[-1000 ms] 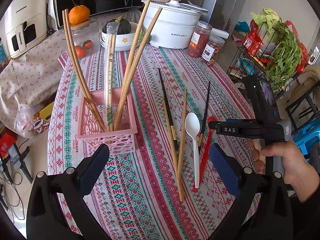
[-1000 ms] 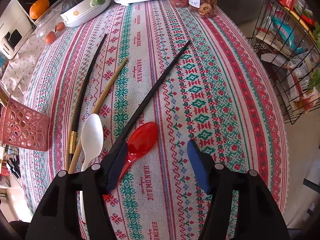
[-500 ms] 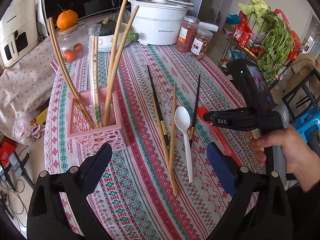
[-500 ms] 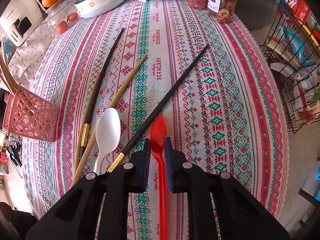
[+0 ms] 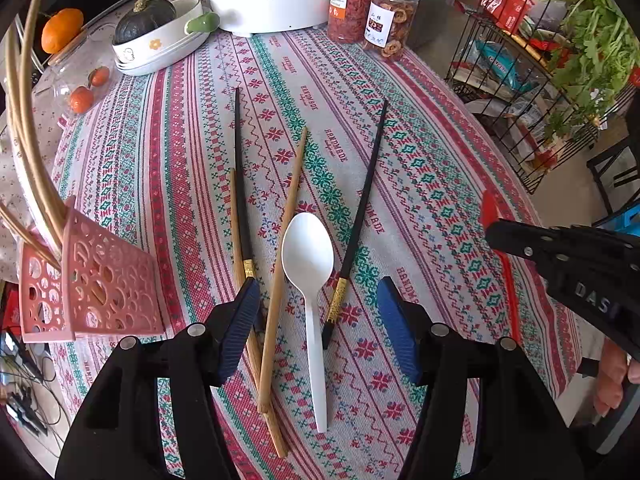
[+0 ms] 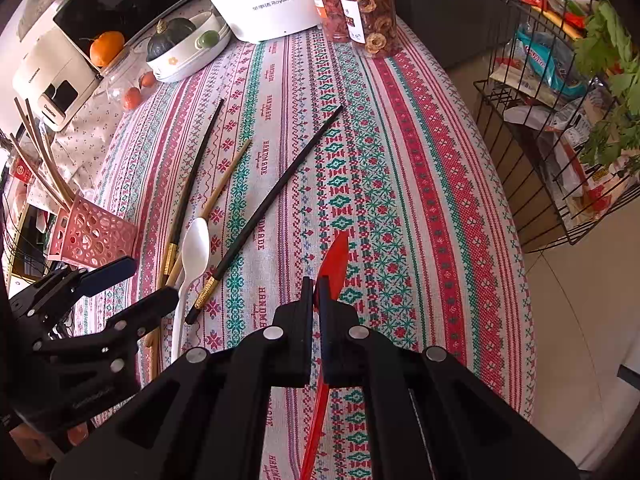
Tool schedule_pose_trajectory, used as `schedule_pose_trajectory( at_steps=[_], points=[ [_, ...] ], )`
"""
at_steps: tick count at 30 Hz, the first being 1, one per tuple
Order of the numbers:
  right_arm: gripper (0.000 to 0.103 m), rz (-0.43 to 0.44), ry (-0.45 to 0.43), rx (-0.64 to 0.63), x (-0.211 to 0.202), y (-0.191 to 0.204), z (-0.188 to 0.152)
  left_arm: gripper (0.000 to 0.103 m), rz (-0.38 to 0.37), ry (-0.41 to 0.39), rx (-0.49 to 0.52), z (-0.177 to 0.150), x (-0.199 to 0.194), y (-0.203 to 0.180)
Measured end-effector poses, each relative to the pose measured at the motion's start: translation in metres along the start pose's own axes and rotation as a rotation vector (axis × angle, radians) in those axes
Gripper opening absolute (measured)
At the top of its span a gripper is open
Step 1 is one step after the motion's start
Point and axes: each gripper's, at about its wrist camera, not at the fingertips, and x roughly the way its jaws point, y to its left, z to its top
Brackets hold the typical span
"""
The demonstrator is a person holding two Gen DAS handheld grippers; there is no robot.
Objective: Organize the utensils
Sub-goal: 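Close the right tool on the red plastic spoon and lift it, then grasp the white spoon with the left tool and lift it while the right tool holds the red spoon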
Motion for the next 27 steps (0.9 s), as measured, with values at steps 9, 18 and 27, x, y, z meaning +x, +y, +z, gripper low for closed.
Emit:
schedule_pose_trajectory(
  at_steps=[9, 18, 27],
  points=[
    [0.003, 0.032, -0.005, 0.005, -0.003, -0.010, 0.002, 0.057, 0.054, 0.079, -0.057, 0.024, 0.037, 0.009],
    [0.003, 0.044, -0.007, 0.000, -0.004, -0.008, 0.003, 0.029, 0.029, 0.093, -0.077, 0.024, 0.049, 0.012],
    [0.003, 0.051, -0.063, 0.018, -0.020, -0.008, 0.003, 0.029, -0.051, -0.097, -0.076, 0.003, -0.011, 0.019]
  ],
)
